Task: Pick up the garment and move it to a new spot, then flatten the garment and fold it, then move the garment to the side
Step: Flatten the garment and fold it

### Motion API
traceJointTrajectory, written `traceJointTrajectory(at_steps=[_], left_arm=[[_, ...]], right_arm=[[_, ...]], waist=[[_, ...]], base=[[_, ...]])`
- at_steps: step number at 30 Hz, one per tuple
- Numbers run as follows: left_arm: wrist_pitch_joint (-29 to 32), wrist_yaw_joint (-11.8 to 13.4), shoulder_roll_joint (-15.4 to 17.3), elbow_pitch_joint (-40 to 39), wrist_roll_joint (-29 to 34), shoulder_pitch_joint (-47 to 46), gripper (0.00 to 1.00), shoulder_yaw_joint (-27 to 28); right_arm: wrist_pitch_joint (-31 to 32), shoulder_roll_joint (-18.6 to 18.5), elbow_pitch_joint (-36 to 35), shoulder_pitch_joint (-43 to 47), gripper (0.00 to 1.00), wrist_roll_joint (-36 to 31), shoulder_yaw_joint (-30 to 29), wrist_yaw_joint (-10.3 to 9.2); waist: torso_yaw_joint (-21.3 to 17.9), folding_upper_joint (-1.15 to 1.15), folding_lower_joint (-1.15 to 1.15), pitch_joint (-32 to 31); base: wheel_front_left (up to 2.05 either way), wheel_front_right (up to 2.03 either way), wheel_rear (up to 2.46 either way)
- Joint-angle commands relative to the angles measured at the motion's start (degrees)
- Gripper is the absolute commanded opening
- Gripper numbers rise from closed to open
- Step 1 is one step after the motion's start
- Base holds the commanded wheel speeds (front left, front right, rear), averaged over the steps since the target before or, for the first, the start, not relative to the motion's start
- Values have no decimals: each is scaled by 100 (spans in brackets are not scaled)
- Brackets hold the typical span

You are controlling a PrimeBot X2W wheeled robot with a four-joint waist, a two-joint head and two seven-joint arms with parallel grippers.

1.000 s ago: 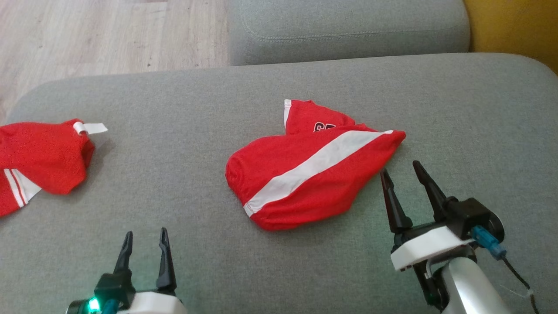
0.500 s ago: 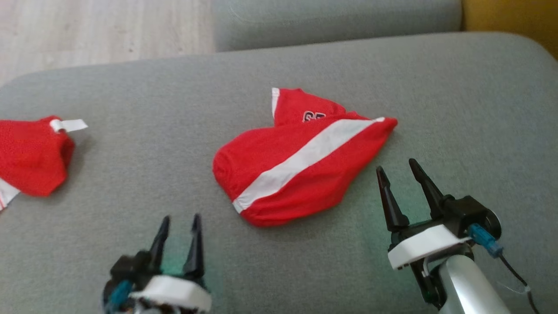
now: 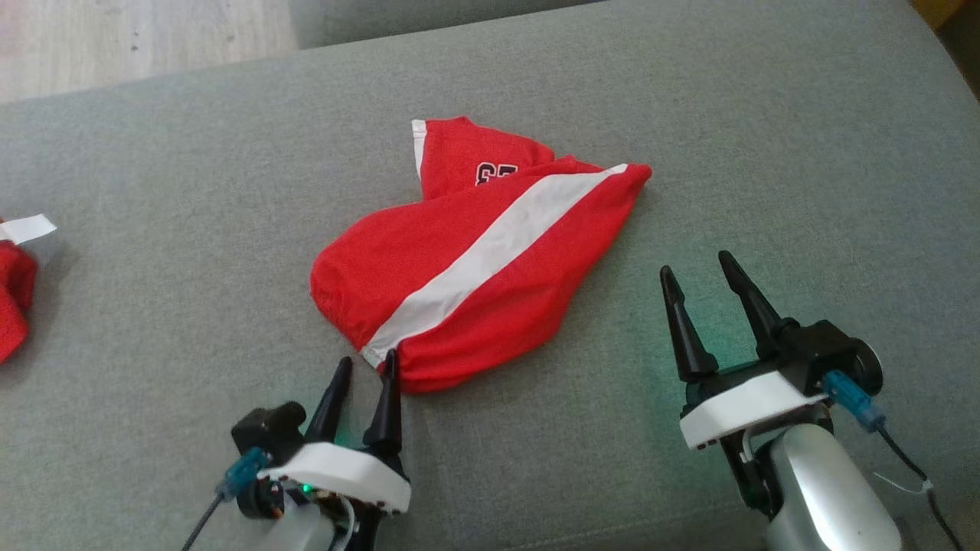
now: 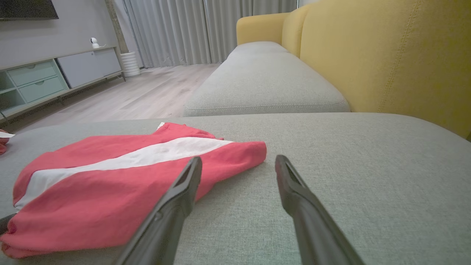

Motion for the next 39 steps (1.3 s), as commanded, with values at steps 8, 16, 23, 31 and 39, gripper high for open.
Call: traceJointTrajectory(at_steps=[8,16,23,31,39], left_arm=[[-29,-36,4,121,-705,-332,100,-358],[-29,-37,58,28,-1123,-601,0,-884],[-29,-37,81,-322,-640,-530,0,-474],[-29,4,154,-466,408,-147,0,285],[-29,253,437,-273,1326,-43,31,901]], right_arm=[[-62,23,-226,-244,100,-9,149,24],[-62,23,-239,-305,100,24,157,24],[-62,23,-199,-192,100,37,-30,24],[-62,23,-148,44,100,105,-249,24],[-62,23,-61,64,100,258,-34,24]], waist=[[-100,0,-1,112],[-113,0,-1,148],[135,0,-1,-3],[819,0,-1,-460],[1120,0,-1,-532]], base=[[0,0,0],[0,0,0],[0,0,0],[0,0,0],[0,0,0]])
